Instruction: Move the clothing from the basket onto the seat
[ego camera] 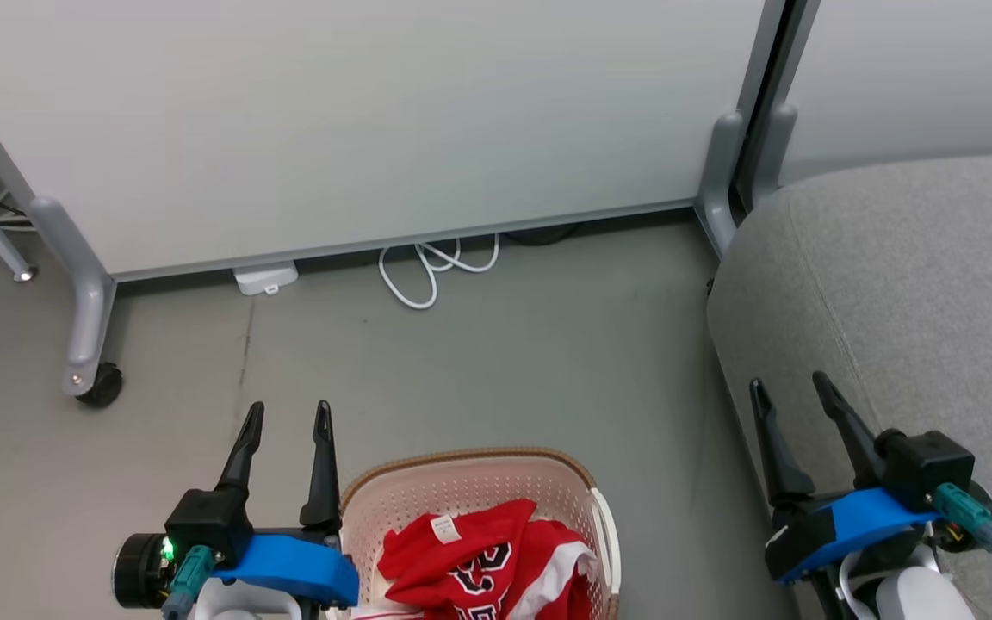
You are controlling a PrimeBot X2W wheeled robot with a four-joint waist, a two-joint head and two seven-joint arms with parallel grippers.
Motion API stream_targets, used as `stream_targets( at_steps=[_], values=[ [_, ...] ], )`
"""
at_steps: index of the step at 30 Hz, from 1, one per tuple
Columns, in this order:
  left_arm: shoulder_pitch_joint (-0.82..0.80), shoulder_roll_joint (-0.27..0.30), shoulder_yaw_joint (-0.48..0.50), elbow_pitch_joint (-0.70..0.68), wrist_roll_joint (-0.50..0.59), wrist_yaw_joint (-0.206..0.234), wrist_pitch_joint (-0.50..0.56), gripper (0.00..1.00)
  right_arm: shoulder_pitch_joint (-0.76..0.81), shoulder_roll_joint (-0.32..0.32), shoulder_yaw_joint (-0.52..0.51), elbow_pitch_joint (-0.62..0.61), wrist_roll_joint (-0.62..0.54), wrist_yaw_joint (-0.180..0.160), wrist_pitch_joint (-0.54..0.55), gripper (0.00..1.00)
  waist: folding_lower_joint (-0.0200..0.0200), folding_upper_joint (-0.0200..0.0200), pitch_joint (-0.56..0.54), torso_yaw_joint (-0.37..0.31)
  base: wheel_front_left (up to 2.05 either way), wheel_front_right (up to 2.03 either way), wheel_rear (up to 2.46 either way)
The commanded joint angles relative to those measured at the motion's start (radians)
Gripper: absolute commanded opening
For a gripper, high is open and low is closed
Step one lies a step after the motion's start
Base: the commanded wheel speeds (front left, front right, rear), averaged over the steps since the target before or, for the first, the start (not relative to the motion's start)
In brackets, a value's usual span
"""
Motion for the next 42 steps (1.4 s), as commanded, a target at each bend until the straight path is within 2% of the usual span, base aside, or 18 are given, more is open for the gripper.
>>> stream_targets(
  at_steps=[1,12,26,35,42],
  values=[
    [-0.014,0.002,0.000,0.004,0.008,0.001,-0.005,1.00,-0.016,-0.006,0.000,-0.003,-0.009,0.000,-0.003,1.00,0.0000,0.0000,0.020,-0.011,0.00,0.00,0.00],
    [-0.087,0.011,-0.022,0.090,0.047,-0.026,-0.005,1.00,-0.133,-0.005,0.055,-0.059,-0.034,0.000,0.006,1.00,0.0000,0.0000,0.218,-0.087,0.00,0.00,0.00],
    [-0.295,0.076,-0.117,0.418,0.124,-0.062,0.011,1.00,-0.344,-0.005,0.201,-0.090,-0.024,0.000,-0.029,1.00,0.0000,0.0000,0.500,-0.207,0.00,0.00,0.00],
    [-0.437,0.116,-0.198,0.622,0.163,-0.081,0.061,1.00,-0.400,-0.004,0.248,-0.069,0.016,0.000,-0.068,1.00,0.0000,0.0000,0.619,-0.265,0.00,0.00,0.00],
    [-0.534,0.143,-0.216,0.731,0.169,-0.073,0.090,1.00,-0.425,-0.004,0.264,-0.065,0.052,0.000,-0.091,1.00,0.0000,0.0000,0.693,-0.303,0.00,0.00,0.00]
  ],
)
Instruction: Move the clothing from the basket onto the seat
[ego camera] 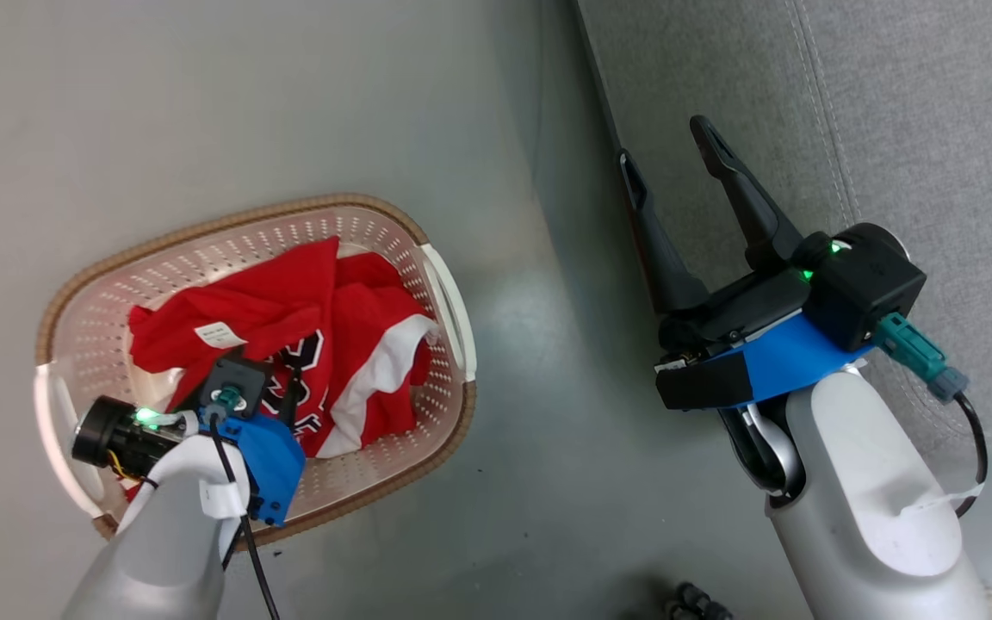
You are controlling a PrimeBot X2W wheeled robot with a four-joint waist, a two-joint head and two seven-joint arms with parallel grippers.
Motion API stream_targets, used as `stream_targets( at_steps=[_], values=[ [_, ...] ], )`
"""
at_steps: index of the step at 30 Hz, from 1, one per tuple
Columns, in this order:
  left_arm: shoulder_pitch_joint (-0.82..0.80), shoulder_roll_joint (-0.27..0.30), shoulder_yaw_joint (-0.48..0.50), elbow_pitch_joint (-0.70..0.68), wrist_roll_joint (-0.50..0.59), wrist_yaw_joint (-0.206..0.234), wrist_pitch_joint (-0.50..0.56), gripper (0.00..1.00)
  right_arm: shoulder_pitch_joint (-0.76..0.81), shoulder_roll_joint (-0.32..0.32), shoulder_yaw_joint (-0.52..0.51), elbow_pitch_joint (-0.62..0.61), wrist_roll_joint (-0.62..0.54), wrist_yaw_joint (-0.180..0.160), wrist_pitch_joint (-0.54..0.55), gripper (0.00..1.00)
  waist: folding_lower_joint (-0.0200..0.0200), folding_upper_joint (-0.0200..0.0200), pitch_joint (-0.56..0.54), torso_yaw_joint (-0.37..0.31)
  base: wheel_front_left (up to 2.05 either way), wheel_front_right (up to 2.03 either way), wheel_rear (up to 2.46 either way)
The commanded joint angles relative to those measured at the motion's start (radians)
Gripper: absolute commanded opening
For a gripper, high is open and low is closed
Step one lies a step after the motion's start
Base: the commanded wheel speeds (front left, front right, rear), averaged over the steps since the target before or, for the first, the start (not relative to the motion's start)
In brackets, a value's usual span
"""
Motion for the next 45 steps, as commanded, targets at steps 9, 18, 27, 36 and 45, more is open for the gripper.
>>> stream_targets(
  at_steps=[9,18,27,36,45],
  values=[
    [-0.104,0.030,0.001,0.092,0.009,0.072,0.016,1.00,-0.042,-0.002,0.019,-0.005,0.026,0.000,-0.021,1.00,-0.0002,0.0000,0.089,-0.043,0.00,0.00,0.00],
    [-0.156,0.027,0.011,0.159,-0.021,0.094,0.027,0.00,-0.053,-0.002,0.023,-0.007,0.041,0.000,-0.026,1.00,-0.0002,0.0000,0.116,-0.043,0.00,0.00,0.00],
    [-0.174,0.019,-0.002,0.197,-0.036,0.077,0.020,0.00,-0.045,-0.002,0.027,0.007,0.048,0.000,-0.026,1.00,-0.0002,0.0000,0.117,-0.039,0.00,0.00,0.00],
    [-0.184,0.011,-0.027,0.217,-0.040,0.069,0.017,0.00,-0.054,-0.002,0.035,0.014,0.046,0.000,-0.027,1.00,-0.0002,0.0000,0.101,-0.031,0.00,0.00,0.00],
    [-0.140,-0.038,-0.036,0.232,-0.065,0.053,-0.025,0.00,-0.005,-0.002,0.010,0.047,0.030,0.000,-0.027,1.00,-0.0002,0.0000,-0.018,0.023,0.00,0.00,0.00]
  ],
)
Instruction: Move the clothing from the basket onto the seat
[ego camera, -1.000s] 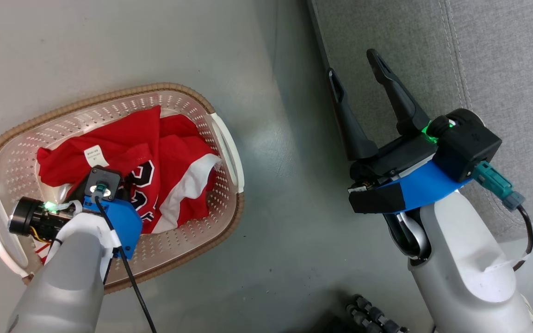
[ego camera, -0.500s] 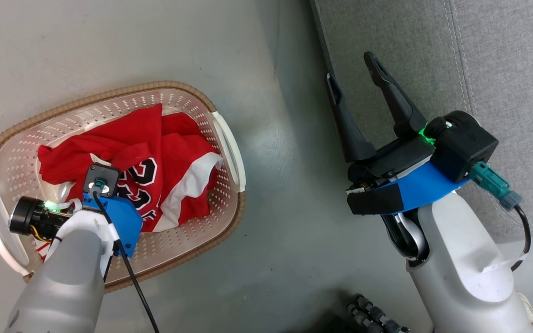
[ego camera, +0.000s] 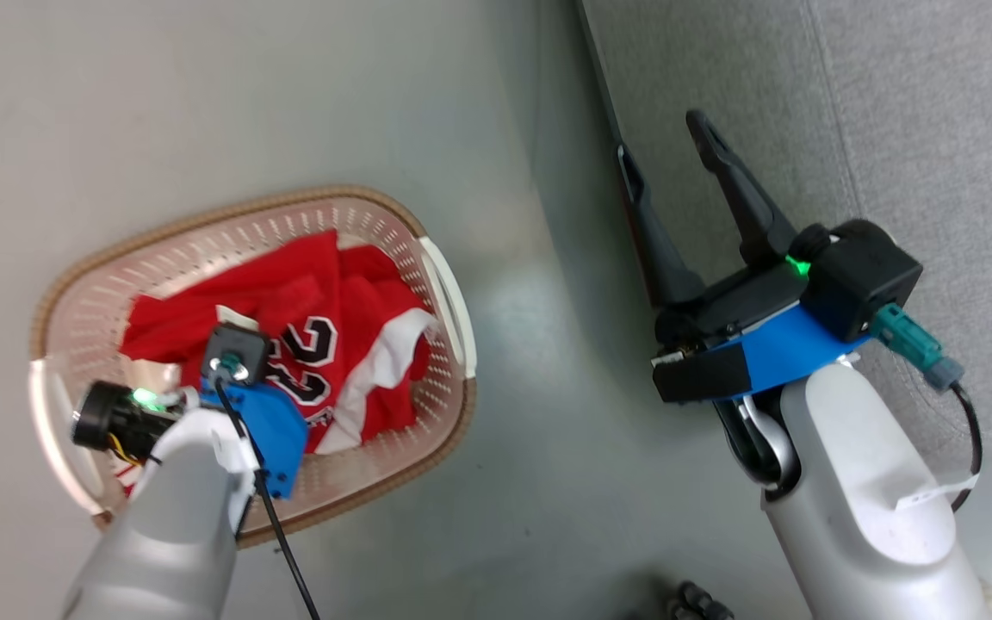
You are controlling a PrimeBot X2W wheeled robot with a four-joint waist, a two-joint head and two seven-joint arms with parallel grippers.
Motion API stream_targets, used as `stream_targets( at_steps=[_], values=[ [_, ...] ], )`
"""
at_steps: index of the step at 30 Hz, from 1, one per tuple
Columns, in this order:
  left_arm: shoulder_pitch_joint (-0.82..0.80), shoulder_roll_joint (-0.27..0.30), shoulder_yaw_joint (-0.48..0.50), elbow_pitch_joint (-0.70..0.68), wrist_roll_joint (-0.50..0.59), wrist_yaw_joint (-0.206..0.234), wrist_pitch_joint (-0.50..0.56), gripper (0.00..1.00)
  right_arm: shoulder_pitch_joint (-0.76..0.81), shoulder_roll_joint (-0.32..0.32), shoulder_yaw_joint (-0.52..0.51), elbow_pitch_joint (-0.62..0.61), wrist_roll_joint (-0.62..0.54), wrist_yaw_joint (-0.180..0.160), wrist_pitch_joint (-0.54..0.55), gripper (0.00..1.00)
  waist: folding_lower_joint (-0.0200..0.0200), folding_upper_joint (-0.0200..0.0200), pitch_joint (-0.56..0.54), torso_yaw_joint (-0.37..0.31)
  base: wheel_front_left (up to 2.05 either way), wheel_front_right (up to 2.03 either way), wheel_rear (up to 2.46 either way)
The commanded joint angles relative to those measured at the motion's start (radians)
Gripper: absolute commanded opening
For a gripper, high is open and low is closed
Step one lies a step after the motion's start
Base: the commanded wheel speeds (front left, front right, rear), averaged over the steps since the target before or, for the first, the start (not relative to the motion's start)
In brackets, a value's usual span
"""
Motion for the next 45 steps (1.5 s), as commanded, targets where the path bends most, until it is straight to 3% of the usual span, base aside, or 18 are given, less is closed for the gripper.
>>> stream_targets(
  at_steps=[1,14,24,33,45],
  values=[
    [0.019,-0.008,-0.001,0.003,-0.008,-0.007,-0.016,0.00,0.030,-0.003,-0.006,0.013,-0.009,0.000,-0.005,1.00,0.0000,0.0000,-0.069,0.038,0.00,0.00,0.00],
    [0.104,-0.075,-0.012,-0.032,-0.060,-0.040,-0.072,0.00,0.154,-0.003,-0.055,0.055,-0.056,0.000,0.032,1.00,0.0000,0.0000,-0.360,0.156,0.00,0.00,0.00],
    [0.170,-0.100,-0.069,-0.192,-0.107,-0.062,-0.078,0.00,0.277,-0.003,-0.086,0.032,-0.072,0.000,0.093,1.00,0.0000,0.0000,-0.555,0.243,0.00,0.00,0.00],
    [0.195,-0.100,-0.203,-0.382,-0.234,-0.066,-0.078,0.00,0.367,-0.003,-0.103,0.007,-0.064,0.000,0.138,1.00,0.0000,0.0000,-0.668,0.284,0.00,0.00,0.00],
    [0.099,-0.100,-0.383,-0.538,-0.435,-0.056,-0.056,0.00,0.435,-0.003,-0.108,-0.015,-0.054,0.000,0.178,1.00,0.0000,0.0000,-0.754,0.288,0.00,0.00,0.00]
  ],
)
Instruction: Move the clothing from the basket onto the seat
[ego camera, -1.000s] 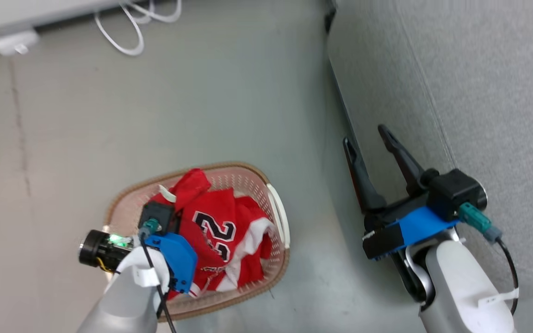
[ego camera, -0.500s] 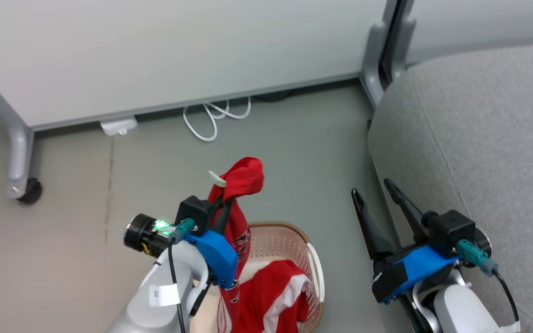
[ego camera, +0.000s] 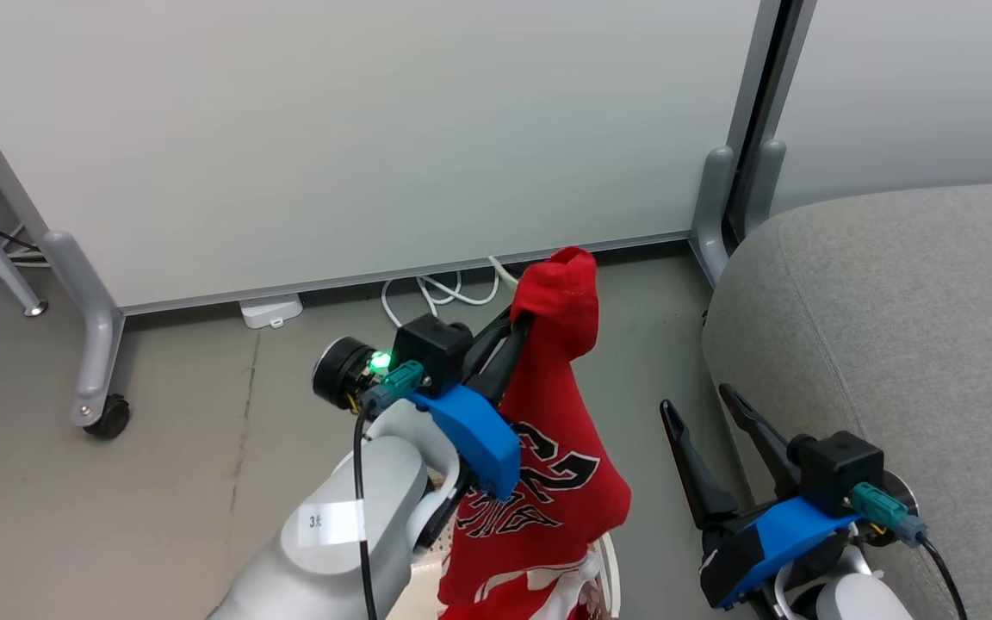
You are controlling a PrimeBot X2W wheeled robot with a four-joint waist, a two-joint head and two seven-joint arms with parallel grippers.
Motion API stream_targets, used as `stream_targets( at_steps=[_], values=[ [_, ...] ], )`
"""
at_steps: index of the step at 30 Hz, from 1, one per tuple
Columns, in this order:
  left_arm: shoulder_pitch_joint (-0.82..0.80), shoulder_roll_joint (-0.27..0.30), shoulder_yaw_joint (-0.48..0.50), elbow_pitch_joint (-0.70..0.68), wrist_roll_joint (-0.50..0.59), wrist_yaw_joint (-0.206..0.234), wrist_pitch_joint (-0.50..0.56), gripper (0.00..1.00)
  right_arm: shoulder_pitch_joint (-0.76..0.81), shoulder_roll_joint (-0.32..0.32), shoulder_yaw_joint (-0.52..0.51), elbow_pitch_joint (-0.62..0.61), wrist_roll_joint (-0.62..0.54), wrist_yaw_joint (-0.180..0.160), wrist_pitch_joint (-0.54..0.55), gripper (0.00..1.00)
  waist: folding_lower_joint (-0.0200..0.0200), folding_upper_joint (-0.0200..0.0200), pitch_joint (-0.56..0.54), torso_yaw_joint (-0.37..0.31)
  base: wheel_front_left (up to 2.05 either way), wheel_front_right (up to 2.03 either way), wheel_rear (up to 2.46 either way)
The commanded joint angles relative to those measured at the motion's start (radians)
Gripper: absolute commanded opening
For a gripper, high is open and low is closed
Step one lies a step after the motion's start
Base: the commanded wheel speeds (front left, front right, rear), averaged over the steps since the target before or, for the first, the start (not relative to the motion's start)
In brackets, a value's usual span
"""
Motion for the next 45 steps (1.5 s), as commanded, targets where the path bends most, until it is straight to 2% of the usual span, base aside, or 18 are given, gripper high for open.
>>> stream_targets(
  at_steps=[1,16,29,36,45],
  values=[
    [-0.028,0.000,-0.012,-0.013,-0.020,0.007,0.004,0.00,0.014,-0.004,0.000,-0.005,0.002,0.000,0.002,1.00,0.0002,-0.0001,-0.004,-0.003,0.00,0.00,0.00],
    [-0.172,0.000,-0.197,-0.083,-0.247,0.080,0.007,0.00,0.036,-0.004,-0.006,-0.026,0.000,0.000,0.032,1.00,0.0002,-0.0001,-0.023,-0.010,0.00,0.00,0.00],
    [-0.221,0.000,-0.293,-0.057,-0.337,0.096,-0.012,0.00,-0.001,-0.003,0.013,-0.010,-0.004,0.000,0.055,1.00,0.0002,-0.0001,-0.013,-0.010,0.00,0.00,0.00],
    [-0.242,0.000,-0.342,-0.059,-0.361,0.097,-0.014,0.00,-0.077,-0.004,0.036,0.074,0.003,0.000,0.085,1.00,0.0002,-0.0001,0.001,0.001,0.00,0.00,0.00],
    [-0.273,0.000,-0.412,-0.081,-0.401,0.106,-0.015,0.00,-0.236,-0.003,0.078,0.275,0.013,0.000,0.089,1.00,0.0002,-0.0001,0.029,0.021,0.00,0.00,0.00]
  ],
)
